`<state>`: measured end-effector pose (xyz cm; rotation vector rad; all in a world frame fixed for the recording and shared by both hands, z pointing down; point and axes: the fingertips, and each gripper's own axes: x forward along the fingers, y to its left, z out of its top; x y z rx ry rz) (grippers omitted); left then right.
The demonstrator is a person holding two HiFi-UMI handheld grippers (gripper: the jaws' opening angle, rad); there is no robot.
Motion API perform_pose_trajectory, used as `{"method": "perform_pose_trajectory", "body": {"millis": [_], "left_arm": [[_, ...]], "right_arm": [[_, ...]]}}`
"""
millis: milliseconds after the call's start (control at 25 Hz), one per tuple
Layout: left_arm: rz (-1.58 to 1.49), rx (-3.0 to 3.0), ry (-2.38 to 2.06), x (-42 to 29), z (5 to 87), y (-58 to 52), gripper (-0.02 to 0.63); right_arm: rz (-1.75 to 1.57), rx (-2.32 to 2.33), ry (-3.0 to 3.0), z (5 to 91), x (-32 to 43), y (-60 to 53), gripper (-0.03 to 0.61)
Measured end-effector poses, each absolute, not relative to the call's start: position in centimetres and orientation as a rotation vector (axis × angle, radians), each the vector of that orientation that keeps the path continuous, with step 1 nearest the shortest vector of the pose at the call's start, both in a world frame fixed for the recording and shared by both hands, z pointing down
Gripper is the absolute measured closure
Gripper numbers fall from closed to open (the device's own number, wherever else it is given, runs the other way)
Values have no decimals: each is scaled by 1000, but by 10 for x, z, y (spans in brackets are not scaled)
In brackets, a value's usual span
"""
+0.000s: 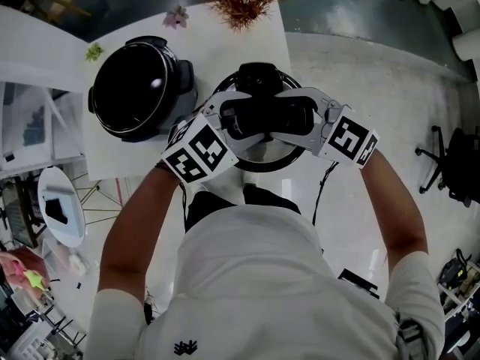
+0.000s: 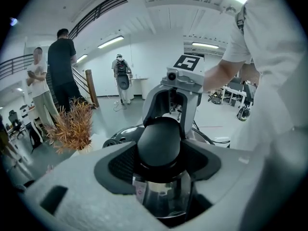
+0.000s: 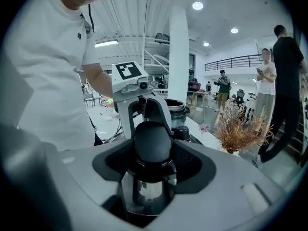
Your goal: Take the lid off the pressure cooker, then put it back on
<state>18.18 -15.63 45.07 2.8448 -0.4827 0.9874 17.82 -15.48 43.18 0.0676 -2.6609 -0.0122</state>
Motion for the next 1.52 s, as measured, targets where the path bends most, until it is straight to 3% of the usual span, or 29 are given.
{"method": "perform_pose_trajectory", "body": {"millis": [920, 1320, 1520], "left_arm": [[915, 2884, -674, 120, 318, -165, 325], [945, 2878, -760, 24, 285, -182, 325], [942, 2873, -765, -68, 283, -200, 325]], "right_arm": [[-153, -83, -2728, 303, 118, -160, 307], [-217, -126, -2746, 268, 25, -177, 308], [-205, -126, -2747, 267, -68, -196, 308]]}}
